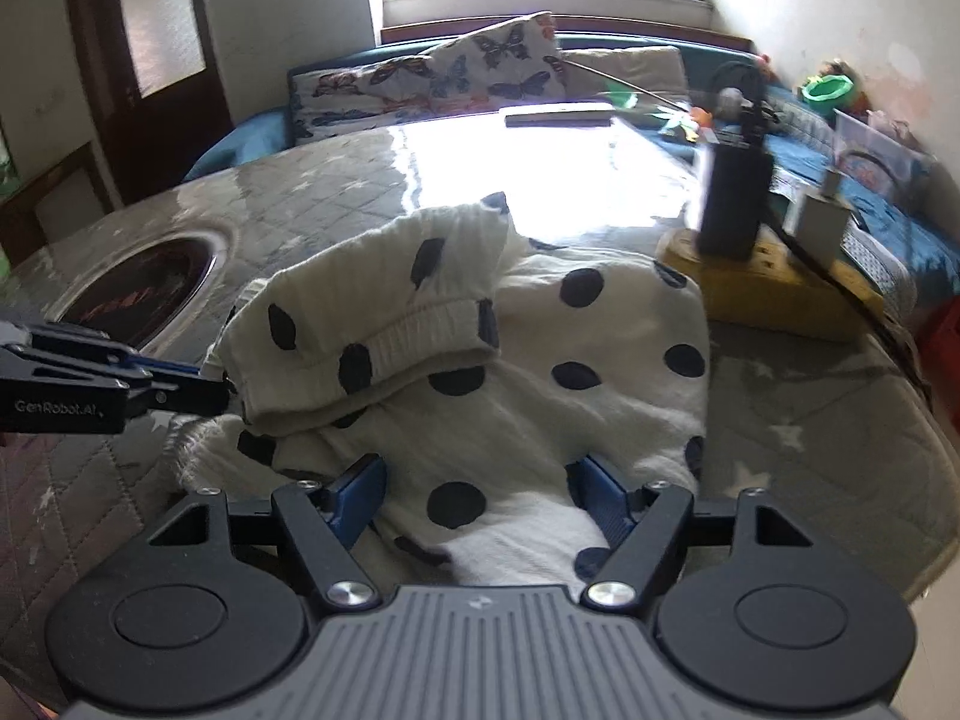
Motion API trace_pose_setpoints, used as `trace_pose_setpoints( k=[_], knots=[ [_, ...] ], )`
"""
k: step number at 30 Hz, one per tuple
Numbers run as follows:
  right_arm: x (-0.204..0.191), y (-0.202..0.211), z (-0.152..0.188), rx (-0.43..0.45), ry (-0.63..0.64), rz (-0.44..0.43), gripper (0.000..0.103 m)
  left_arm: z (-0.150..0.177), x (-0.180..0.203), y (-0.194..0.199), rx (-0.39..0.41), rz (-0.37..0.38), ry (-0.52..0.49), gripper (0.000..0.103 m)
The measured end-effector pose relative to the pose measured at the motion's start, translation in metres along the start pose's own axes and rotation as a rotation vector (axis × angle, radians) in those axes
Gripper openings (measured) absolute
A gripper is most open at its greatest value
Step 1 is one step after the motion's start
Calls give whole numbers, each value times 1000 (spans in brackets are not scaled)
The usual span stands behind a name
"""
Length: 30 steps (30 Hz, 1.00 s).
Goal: Fold clothes
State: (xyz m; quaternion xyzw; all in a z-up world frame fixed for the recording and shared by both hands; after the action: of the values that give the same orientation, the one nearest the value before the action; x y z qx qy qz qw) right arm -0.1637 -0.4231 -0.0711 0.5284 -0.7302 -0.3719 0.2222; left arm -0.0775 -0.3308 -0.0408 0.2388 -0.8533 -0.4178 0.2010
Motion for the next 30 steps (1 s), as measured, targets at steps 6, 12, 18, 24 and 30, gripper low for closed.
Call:
trace_pose_setpoints(
  k=[6,12,18,24,30],
  knots=[
    [-40,-16,-13,-1,75,-62,74,18,-33,18,9,-63,48,9],
    [-106,-40,-34,-6,204,-152,74,38,-72,42,16,-151,121,9],
    [-177,-53,-47,-16,317,-269,74,67,-107,70,29,-196,223,9],
    [-222,-35,-49,-8,410,-355,73,96,-141,99,42,-237,327,10],
    [-239,-15,-54,-10,410,-434,73,101,-143,106,47,-256,356,25]
  ],
)
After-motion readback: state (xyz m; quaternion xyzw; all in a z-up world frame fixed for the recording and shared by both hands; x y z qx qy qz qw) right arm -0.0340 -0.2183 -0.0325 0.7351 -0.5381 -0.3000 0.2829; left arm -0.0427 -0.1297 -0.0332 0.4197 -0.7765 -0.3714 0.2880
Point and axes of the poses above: each gripper's, at about its wrist camera, not at the fingertips, and y roughly against the way its jaws point, x to its right, z to its underside, the point moved 10 cm from there along -y, roughly the way its jaws point, and after that the axes turned 7 degrees about -x, right-handed, at the moved point
